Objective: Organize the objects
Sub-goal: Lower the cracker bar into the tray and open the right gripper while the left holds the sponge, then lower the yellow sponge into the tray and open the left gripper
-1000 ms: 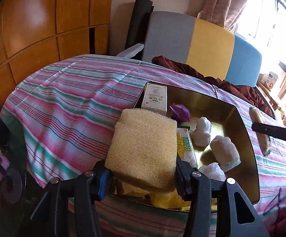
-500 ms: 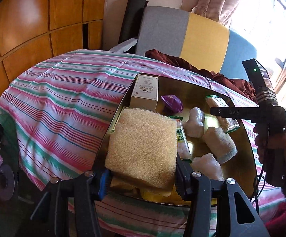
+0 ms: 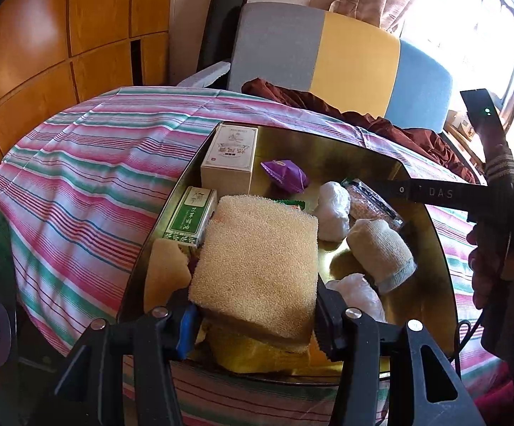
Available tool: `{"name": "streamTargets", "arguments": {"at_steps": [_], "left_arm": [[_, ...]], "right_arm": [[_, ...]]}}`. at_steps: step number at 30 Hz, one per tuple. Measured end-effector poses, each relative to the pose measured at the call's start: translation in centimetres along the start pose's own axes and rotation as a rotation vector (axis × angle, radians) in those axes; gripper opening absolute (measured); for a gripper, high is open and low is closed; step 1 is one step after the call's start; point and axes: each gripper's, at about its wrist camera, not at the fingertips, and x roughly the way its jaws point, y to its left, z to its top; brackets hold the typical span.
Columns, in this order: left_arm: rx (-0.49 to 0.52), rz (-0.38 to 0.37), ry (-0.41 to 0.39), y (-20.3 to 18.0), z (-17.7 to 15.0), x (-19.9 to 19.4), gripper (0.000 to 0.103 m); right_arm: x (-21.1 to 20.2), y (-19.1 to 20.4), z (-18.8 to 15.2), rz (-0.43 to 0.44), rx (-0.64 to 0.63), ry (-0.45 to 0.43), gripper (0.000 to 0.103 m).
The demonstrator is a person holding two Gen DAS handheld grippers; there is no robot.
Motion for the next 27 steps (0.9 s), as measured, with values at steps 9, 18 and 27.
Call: {"name": "streamTargets", "arguments": {"at_steps": [9,18,27], "left_arm": [[-0.003,-0.046,0.032,-1.9,1.9,2.0,0.053],[0.06,-0.051,0.05,-5.5,3.9,5.1,0.055],[0.134,0.006,0.043,-7.7,3.3,6.8,0.059]], "right_arm": [[-3.2,-6.7,-3.5,-0.127,0.157,-0.024,0.048],[-1.9,-11.5,-8.0,-0.181,0.295,0.056,0.048],[-1.5,-10.9,-8.4,-0.184,0.243,0.049,0.051]]}}
